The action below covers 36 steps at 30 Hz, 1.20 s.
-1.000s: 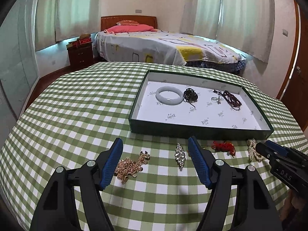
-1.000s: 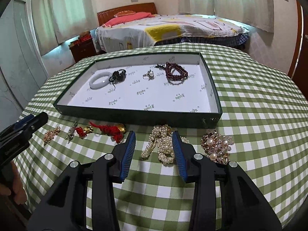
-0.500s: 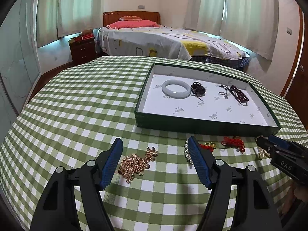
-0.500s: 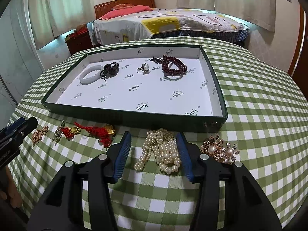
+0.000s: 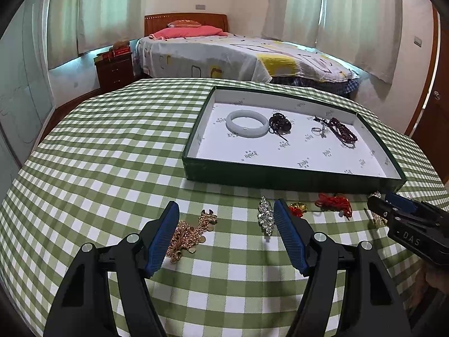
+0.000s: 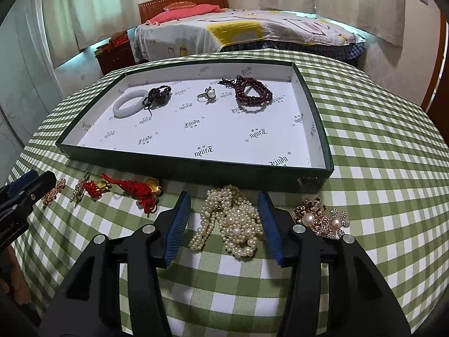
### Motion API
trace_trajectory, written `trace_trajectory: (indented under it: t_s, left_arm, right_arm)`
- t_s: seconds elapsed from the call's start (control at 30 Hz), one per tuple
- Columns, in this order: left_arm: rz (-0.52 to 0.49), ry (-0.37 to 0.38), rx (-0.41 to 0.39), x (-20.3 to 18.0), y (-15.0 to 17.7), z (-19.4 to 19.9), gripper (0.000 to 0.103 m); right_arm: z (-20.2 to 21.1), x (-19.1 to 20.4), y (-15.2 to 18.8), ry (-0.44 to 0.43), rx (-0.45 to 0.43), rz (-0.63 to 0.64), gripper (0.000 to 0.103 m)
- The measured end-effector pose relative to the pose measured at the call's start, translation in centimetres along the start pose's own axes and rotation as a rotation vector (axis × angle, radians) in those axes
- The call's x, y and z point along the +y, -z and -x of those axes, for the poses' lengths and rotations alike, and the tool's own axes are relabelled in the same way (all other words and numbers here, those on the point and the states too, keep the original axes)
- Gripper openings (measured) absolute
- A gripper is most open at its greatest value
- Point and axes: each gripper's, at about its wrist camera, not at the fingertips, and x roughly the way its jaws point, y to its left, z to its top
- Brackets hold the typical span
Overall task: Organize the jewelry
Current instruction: 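Withdraw both tools from the tray toward the pearl brooches, then grasp the cream pearl necklace with the right tool while the left grasps the silver rhinestone brooch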
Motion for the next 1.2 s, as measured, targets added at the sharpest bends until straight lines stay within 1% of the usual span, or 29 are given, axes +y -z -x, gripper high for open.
trace_trajectory:
  t_s: [0.1,0.17,0.3,0.33,0.4,0.43,0.5,0.8,0.9,1.0,1.07,1.13,1.2]
  left_arm:
    - [-0.001,-0.001,0.001,0.0,0.0,0.0,0.068]
    - [-0.002,-0.001,0.003,-0.1,0.1,-0.1,0.068]
    - [-0.005,0.006,0.005,-0.4,0.0,-0.2,0.068]
    - [-0.007,0.007,0.006,-0.5,0.0,-0.2,0.068]
    - [-0.008,0.01,0.008,-0.6,0.0,-0.3,0.068]
    - [-0.007,0.012,0.01,-0.6,0.0,-0.3,0.068]
    - [-0.007,0.012,0.013,-0.6,0.1,-0.5,0.068]
    - [-0.027,0.023,0.025,-1.3,0.2,-0.9,0.068]
    - [-0.039,0.03,0.031,-1.7,0.2,-1.1,0.067]
    - [-0.053,0.036,0.048,-2.0,0.3,-1.5,0.058]
    - [-0.06,0.038,0.06,-2.1,0.4,-1.9,0.055]
    - [-0.066,0.046,0.076,-2.1,0.5,-2.3,0.048]
    - [-0.065,0.05,0.09,-2.1,0.6,-2.6,0.043]
  right_arm:
    - [-0.2,-0.6,-0.1,0.001,0.005,-0.024,0.049]
    - [-0.2,-0.9,-0.1,-0.016,0.006,-0.033,0.052]
    - [0.0,-0.4,0.3,-0.002,0.005,-0.005,0.053]
    - [0.0,-0.4,0.4,0.003,0.003,-0.001,0.052]
    - [0.2,-0.3,0.6,0.019,0.0,0.007,0.041]
    - [0.2,-0.4,0.7,0.018,-0.001,0.009,0.037]
    - [0.3,-0.5,0.7,0.016,-0.004,0.003,0.021]
    - [0.8,-0.7,0.8,-0.006,-0.021,-0.01,0.014]
    - [0.8,-0.7,0.8,-0.009,-0.021,-0.012,0.014]
    - [0.8,-0.6,0.8,-0.013,-0.021,-0.017,0.014]
    - [0.7,-0.6,0.7,-0.015,-0.021,-0.019,0.014]
    - [0.7,-0.7,0.7,-0.018,-0.022,-0.022,0.014]
    - [0.7,-0.7,0.7,-0.019,-0.022,-0.023,0.014]
